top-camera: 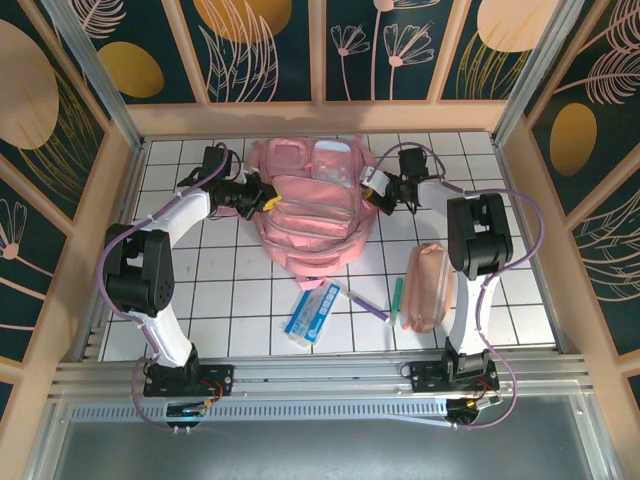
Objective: Pack the student bag
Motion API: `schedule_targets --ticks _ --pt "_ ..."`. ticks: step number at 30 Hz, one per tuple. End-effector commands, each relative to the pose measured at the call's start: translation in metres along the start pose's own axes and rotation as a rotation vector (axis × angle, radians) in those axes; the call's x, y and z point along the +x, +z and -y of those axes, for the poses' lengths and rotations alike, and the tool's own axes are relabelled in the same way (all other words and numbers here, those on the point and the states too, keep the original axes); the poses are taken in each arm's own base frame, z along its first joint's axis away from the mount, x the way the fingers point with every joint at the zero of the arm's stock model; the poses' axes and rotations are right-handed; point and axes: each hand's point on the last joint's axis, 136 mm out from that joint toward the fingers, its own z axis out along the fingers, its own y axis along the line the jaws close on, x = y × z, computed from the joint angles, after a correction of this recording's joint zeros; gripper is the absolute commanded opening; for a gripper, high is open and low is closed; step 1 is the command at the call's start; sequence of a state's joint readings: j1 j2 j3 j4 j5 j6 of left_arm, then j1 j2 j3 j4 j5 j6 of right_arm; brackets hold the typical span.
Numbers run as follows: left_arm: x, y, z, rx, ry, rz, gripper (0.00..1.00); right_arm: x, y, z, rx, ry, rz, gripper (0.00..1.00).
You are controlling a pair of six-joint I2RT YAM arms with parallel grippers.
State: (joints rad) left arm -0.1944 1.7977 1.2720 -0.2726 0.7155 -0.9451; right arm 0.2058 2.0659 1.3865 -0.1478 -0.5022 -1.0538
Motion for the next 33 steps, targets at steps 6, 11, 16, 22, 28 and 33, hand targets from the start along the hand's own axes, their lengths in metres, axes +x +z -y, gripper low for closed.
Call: schedule_targets --ticks 6,11,16,22,28,33 --pt "-0.013 -0.017 0.033 0.093 0.034 0.075 0.00 -0.018 -0.049 -0.017 -0.026 -0.162 -0.055 0.00" --pt "-0.015 -0.019 0.032 0.110 0.007 0.108 0.00 0.000 -0.053 -0.036 -0.079 -0.142 -0.181 0.00" --pt "-0.016 -0.020 0.033 0.122 -0.006 0.117 0.00 0.009 -0.053 -0.067 -0.143 -0.118 -0.230 0.00" --pt "-0.019 -0.021 0.034 0.122 -0.010 0.134 0.00 0.009 -0.055 -0.096 -0.175 -0.130 -0.232 0.00" --pt "-0.011 -0.023 0.023 0.146 -0.059 0.150 0.00 -0.018 -0.060 -0.124 -0.247 -0.165 -0.156 0.00" --pt "-0.006 -0.022 0.016 0.135 -0.061 0.151 0.00 -0.021 -0.056 -0.147 -0.302 -0.169 -0.144 0.00"
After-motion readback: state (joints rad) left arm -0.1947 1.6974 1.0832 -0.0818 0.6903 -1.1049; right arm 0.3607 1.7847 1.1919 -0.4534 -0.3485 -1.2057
